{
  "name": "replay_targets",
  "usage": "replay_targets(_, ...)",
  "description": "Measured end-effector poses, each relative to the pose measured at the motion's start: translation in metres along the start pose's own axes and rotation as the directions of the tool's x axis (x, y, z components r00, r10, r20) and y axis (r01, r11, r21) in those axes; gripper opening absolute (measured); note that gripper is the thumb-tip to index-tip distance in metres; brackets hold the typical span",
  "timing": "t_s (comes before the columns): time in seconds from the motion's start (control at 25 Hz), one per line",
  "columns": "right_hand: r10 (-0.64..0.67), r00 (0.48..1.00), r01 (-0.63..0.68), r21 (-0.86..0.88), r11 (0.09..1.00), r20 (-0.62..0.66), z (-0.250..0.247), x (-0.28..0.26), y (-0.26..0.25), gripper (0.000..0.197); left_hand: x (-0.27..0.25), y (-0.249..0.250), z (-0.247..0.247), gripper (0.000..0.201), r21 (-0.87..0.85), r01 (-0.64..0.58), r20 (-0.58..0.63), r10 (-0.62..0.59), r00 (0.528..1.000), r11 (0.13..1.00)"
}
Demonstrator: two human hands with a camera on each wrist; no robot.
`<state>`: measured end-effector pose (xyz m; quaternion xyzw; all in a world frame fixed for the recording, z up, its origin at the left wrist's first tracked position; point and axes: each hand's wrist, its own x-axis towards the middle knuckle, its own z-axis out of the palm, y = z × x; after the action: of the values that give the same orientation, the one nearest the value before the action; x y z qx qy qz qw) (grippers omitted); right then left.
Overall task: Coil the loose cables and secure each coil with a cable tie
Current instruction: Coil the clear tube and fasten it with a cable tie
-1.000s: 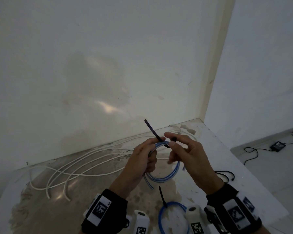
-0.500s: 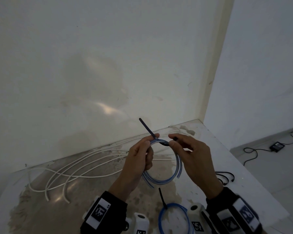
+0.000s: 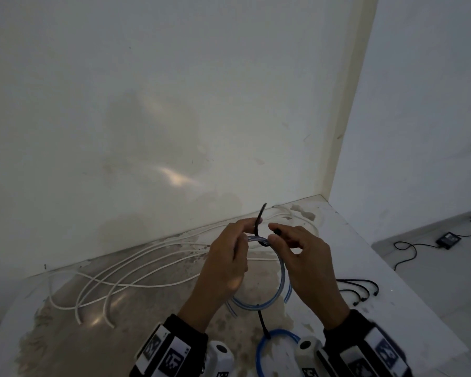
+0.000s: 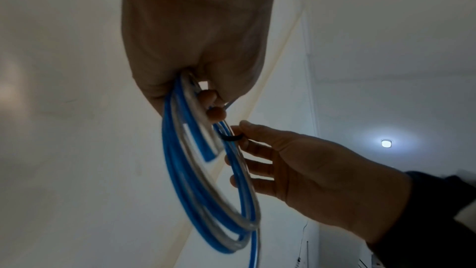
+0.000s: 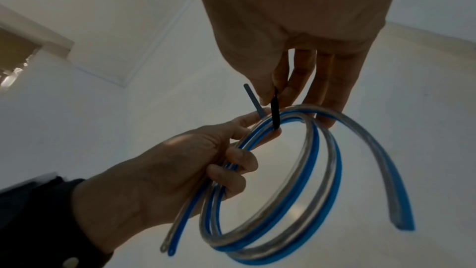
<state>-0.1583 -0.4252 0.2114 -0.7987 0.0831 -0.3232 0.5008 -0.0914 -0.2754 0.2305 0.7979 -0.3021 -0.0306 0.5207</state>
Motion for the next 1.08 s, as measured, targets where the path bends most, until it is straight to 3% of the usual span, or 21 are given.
replay_targets(0.2,0.01,0.999,-0.004,0.119,0.993,-0.046,0.011,-0.004,-0.002,0.024,-0.006,0.001,0.003,0.024,-0.063,0.011,0.002,-0.011,1.0,0.998)
replay_targets(0.36,0.009,0.992,0.021,0.242,0.97,-0.124,0.023,-0.011,-0.008,0.03,-0.009,0.008,0.005,0.036,-0.104,-0.037,0.015,0.039,0.999,0.994)
replay_targets(0.56,0.047,0.978,0.034,0.378,0.925,-0.204,0.025,-0.014,-0.011,0.018,-0.012,0.008,0.005,0.034,-0.144,-0.044,-0.038,0.039,0.998,0.989)
replay_targets(0.76,0.003,0.986,0.052,0.328,0.943,-0.164,0.025,-0.019,-0.009,0.034,-0.015,0.008,0.004,0.032,-0.126,-0.047,-0.012,0.046,0.999,0.991)
replay_targets(1.08,-0.01,0.99,0.042,0.231,0.972,-0.139,0.025,-0.021,0.0,0.023,-0.017,0.005,0.001,0.031,-0.066,-0.01,0.068,0.015,0.998,0.998)
